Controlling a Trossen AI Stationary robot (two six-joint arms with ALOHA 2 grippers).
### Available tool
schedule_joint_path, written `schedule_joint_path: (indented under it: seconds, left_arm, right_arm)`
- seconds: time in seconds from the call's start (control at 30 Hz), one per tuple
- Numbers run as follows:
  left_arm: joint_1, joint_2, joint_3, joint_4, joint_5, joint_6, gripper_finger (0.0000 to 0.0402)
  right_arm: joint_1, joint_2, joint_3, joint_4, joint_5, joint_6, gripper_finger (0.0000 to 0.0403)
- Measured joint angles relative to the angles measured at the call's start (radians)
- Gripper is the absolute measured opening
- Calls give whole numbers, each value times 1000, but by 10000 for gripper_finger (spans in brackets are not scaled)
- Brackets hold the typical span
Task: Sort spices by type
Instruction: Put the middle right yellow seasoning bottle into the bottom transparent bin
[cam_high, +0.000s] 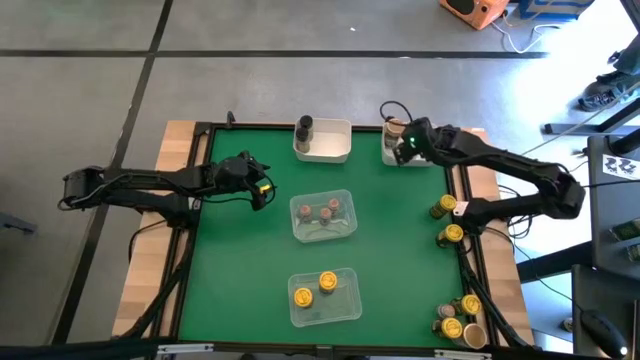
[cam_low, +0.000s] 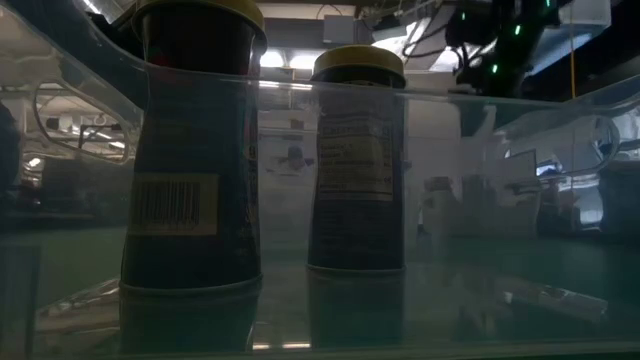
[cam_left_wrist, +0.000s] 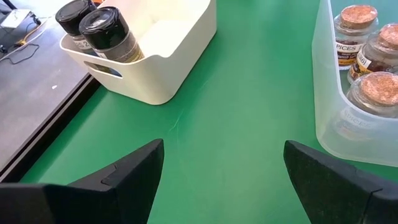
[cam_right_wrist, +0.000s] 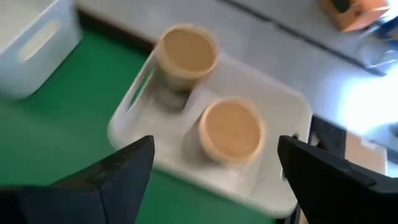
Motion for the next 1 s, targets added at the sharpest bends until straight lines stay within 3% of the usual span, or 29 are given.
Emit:
schedule_joint_path:
  seconds: [0.2,0.43,0.7,1.0]
  left_arm:
    - [0,0,0,5,0,3,314]
    - [0,0,0,42,6,3,314]
    - [-1,0,0,114,204,43,314]
    - [0,0,0,126,220,64,314]
  right_arm:
    - [111,-1,125,-311,-125,179,339]
    - [192,-1,139,-545,-262,414,339]
    - [295,0,136,-654,-323,675,340]
    - [347,1,0,-686,-376,840,340]
